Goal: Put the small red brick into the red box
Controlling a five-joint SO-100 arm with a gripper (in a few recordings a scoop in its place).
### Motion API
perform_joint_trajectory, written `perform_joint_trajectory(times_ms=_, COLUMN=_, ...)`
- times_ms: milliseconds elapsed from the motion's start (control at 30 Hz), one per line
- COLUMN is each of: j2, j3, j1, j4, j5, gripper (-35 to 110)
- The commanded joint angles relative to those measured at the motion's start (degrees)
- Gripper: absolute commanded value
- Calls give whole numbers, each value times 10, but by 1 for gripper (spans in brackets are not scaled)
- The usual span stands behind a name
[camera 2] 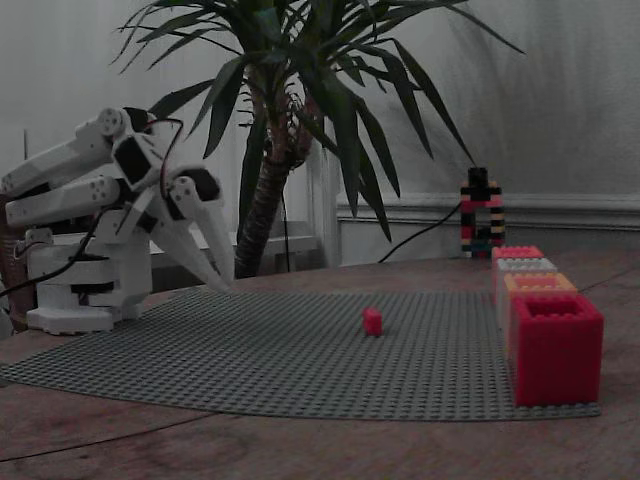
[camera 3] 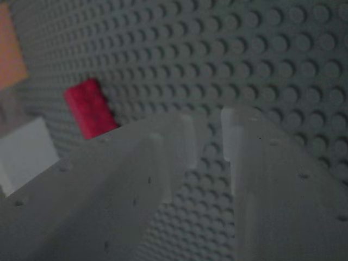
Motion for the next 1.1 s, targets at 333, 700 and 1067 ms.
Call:
perform_joint_trajectory(times_ms=333, j2=7, j3=-5, j1=-4, j4=12, j5=-3, gripper=0)
perform_joint_trajectory(times_ms=700, j2=7, j3=-5, j1=-4, j4=12, j5=-3, gripper=0)
perform_joint_trajectory(times_ms=1067, j2=-4, j3=-117, j1=-22, j4=-71, j5=-4, gripper=12)
